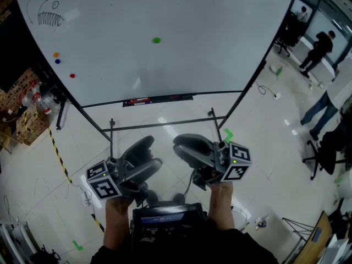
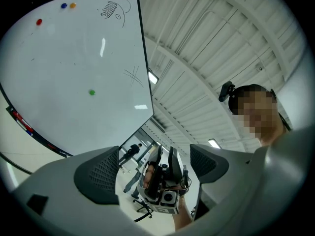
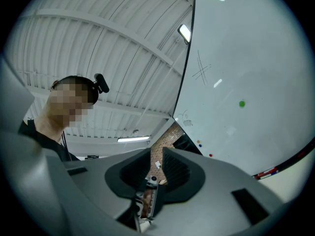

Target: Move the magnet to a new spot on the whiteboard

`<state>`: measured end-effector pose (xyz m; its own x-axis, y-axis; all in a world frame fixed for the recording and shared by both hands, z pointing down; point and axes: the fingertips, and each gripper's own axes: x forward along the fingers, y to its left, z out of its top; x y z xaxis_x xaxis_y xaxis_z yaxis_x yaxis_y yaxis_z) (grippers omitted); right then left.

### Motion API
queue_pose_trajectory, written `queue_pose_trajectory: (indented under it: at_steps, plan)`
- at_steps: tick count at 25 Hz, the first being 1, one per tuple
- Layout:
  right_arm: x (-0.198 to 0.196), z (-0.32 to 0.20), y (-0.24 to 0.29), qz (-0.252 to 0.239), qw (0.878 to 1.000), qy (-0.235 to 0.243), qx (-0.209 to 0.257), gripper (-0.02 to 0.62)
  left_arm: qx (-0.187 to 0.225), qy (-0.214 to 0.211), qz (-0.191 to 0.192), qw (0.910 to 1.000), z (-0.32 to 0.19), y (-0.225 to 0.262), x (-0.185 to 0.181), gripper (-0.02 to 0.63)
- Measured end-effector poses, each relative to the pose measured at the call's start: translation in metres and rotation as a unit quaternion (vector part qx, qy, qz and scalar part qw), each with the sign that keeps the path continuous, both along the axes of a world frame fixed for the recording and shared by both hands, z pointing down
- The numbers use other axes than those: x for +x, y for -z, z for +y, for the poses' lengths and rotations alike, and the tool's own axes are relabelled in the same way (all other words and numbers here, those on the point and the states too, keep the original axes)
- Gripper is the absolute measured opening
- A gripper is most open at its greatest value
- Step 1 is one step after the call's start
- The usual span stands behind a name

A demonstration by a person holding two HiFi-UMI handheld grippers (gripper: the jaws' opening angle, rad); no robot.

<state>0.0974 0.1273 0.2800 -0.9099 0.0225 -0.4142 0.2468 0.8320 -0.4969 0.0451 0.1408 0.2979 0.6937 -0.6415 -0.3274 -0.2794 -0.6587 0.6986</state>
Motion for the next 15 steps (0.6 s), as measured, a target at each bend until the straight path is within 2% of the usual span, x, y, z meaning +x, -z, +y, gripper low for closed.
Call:
queue_pose_trajectory:
  at_steps: [15]
  plan:
    - [0.0005, 0.0012, -0.0036, 0.007, 1.000, -0.009, -0.006, 0.091, -0.005, -0.008, 0.007, 0.9999, 0.0002, -0.0029, -0.0003, 0.443]
